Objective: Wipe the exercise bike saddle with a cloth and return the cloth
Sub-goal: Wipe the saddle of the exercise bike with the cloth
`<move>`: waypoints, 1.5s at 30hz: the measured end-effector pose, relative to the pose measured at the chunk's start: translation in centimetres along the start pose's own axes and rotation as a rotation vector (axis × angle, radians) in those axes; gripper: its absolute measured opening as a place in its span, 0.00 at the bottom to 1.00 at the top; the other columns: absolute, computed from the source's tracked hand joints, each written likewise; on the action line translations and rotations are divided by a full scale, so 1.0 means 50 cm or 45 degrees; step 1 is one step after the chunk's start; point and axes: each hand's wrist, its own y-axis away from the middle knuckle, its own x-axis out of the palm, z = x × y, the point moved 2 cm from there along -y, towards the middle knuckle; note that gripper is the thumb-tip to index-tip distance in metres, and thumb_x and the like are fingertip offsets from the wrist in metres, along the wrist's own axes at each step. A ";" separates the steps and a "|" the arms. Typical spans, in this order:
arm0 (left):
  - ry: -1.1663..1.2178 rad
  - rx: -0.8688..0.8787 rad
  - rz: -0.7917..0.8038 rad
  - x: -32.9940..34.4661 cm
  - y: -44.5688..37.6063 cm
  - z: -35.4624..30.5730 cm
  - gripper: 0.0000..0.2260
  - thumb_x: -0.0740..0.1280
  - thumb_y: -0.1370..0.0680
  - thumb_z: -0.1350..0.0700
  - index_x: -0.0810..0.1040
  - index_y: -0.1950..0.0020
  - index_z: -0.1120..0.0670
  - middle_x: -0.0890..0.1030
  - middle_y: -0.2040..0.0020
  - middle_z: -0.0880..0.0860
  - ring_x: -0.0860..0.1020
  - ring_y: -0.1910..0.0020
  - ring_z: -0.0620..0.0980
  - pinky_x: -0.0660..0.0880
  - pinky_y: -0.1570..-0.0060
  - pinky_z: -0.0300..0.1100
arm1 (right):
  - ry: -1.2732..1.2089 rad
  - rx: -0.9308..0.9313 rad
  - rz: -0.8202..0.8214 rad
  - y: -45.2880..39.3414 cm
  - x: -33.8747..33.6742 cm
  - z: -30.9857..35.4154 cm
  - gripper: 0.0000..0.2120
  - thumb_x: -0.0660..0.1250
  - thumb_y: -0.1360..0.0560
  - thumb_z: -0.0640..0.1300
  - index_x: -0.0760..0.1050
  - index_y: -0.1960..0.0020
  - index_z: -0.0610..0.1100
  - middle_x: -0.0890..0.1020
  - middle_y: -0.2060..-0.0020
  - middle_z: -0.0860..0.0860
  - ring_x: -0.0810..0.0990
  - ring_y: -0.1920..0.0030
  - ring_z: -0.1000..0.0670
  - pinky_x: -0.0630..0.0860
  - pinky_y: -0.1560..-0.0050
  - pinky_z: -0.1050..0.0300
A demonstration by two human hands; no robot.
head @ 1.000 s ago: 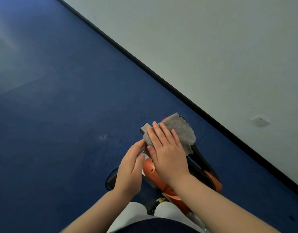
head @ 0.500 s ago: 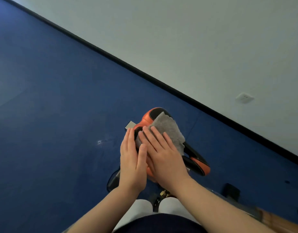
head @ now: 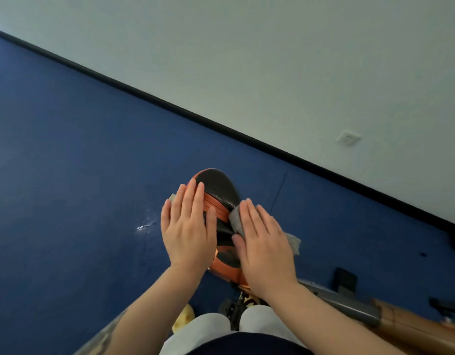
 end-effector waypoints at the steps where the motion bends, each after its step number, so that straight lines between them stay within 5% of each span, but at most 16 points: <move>1: -0.037 -0.010 -0.007 0.004 0.000 -0.002 0.23 0.48 0.20 0.47 0.63 0.27 0.52 0.65 0.26 0.49 0.60 0.26 0.49 0.53 0.27 0.48 | -0.042 -0.011 0.014 -0.015 -0.001 0.008 0.29 0.46 0.20 0.57 0.51 0.23 0.47 0.60 0.24 0.51 0.60 0.25 0.49 0.56 0.27 0.54; 5: -0.110 0.029 -0.015 0.005 0.004 -0.001 0.23 0.47 0.20 0.47 0.64 0.27 0.52 0.66 0.27 0.50 0.62 0.26 0.50 0.55 0.28 0.49 | -0.163 -0.108 0.068 -0.007 -0.008 -0.023 0.29 0.42 0.22 0.60 0.49 0.23 0.50 0.59 0.24 0.54 0.64 0.28 0.51 0.66 0.31 0.53; 10: -0.138 0.011 -0.078 0.005 0.005 -0.004 0.21 0.50 0.20 0.49 0.66 0.28 0.51 0.68 0.27 0.49 0.64 0.27 0.49 0.57 0.28 0.49 | -0.090 -0.103 0.074 0.010 -0.016 -0.063 0.28 0.44 0.21 0.58 0.54 0.24 0.49 0.69 0.29 0.54 0.75 0.42 0.51 0.76 0.52 0.58; 15: -0.153 -0.015 -0.102 0.008 0.011 -0.007 0.21 0.52 0.20 0.49 0.66 0.28 0.51 0.68 0.28 0.48 0.65 0.28 0.50 0.58 0.29 0.49 | -0.340 -0.036 0.238 -0.085 -0.015 -0.030 0.27 0.46 0.20 0.57 0.53 0.24 0.46 0.68 0.29 0.50 0.73 0.36 0.48 0.73 0.45 0.51; 21: -0.167 -0.048 -0.095 0.009 0.014 -0.009 0.20 0.53 0.20 0.50 0.65 0.28 0.49 0.67 0.27 0.47 0.64 0.28 0.49 0.61 0.30 0.52 | -0.320 -0.221 0.322 0.003 -0.042 -0.084 0.28 0.47 0.21 0.59 0.42 0.24 0.58 0.53 0.23 0.57 0.62 0.30 0.53 0.68 0.38 0.59; 27: -0.157 -0.061 -0.108 0.014 0.014 -0.008 0.20 0.54 0.20 0.50 0.66 0.28 0.50 0.68 0.27 0.47 0.65 0.28 0.49 0.62 0.30 0.52 | -0.542 -0.143 0.312 -0.116 -0.010 -0.019 0.30 0.45 0.22 0.61 0.40 0.23 0.55 0.56 0.23 0.52 0.70 0.33 0.47 0.74 0.42 0.51; 34: -0.055 -0.040 -0.051 0.003 0.009 -0.001 0.20 0.54 0.20 0.49 0.65 0.28 0.47 0.67 0.27 0.45 0.64 0.28 0.47 0.62 0.31 0.49 | -0.534 -0.228 0.365 -0.071 -0.025 -0.045 0.22 0.43 0.20 0.58 0.45 0.27 0.68 0.45 0.24 0.62 0.50 0.24 0.55 0.66 0.30 0.50; 39: 0.122 -0.133 -0.062 -0.017 -0.030 0.029 0.17 0.54 0.21 0.52 0.71 0.33 0.46 0.73 0.32 0.44 0.72 0.35 0.42 0.64 0.36 0.41 | -0.631 -0.290 0.319 -0.174 -0.020 0.029 0.23 0.48 0.18 0.52 0.49 0.25 0.61 0.46 0.23 0.60 0.43 0.23 0.55 0.56 0.28 0.55; 45: 0.315 -0.210 -0.006 -0.013 -0.034 0.037 0.19 0.52 0.21 0.51 0.69 0.32 0.47 0.76 0.36 0.46 0.72 0.37 0.45 0.69 0.38 0.43 | -0.712 -0.207 0.420 -0.128 -0.024 -0.006 0.29 0.52 0.18 0.50 0.40 0.24 0.57 0.42 0.25 0.64 0.43 0.25 0.61 0.53 0.29 0.60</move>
